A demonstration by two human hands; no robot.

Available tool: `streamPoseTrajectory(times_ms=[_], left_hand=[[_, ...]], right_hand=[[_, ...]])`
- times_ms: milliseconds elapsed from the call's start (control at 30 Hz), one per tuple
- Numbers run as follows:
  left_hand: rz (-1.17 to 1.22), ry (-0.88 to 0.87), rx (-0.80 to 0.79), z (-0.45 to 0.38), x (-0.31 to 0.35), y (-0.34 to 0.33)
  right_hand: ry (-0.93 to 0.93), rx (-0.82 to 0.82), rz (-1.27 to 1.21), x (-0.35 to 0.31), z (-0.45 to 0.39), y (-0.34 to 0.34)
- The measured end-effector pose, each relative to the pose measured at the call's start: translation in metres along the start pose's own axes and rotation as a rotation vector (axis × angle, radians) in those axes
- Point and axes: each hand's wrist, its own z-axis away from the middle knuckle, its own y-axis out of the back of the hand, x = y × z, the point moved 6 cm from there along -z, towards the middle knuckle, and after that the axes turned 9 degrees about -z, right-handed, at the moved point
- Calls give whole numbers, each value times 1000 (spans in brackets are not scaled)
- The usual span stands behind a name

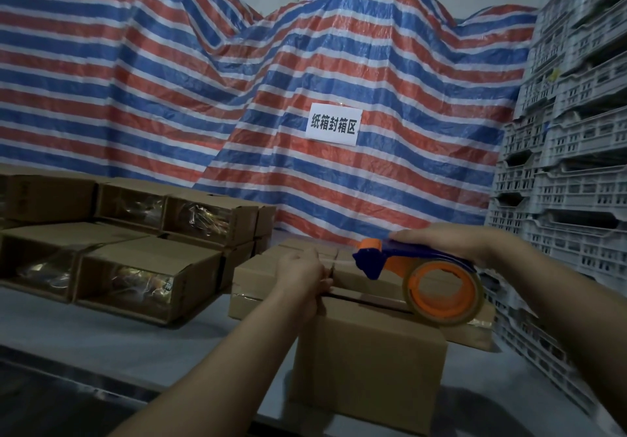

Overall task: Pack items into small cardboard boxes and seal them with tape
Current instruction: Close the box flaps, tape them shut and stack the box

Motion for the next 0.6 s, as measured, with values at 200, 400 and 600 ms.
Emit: streamPoseTrajectory(times_ms=[200, 400, 600], left_hand=[[192, 80, 80, -2, -8, 8], [-438, -212, 158, -14, -1, 34], [-370, -106, 82, -20, -18, 44]], right_hand=[[-31, 70, 188, -12, -5, -7], [-66, 60, 195, -14, -11, -13], [-68, 65, 352, -24, -22, -22]])
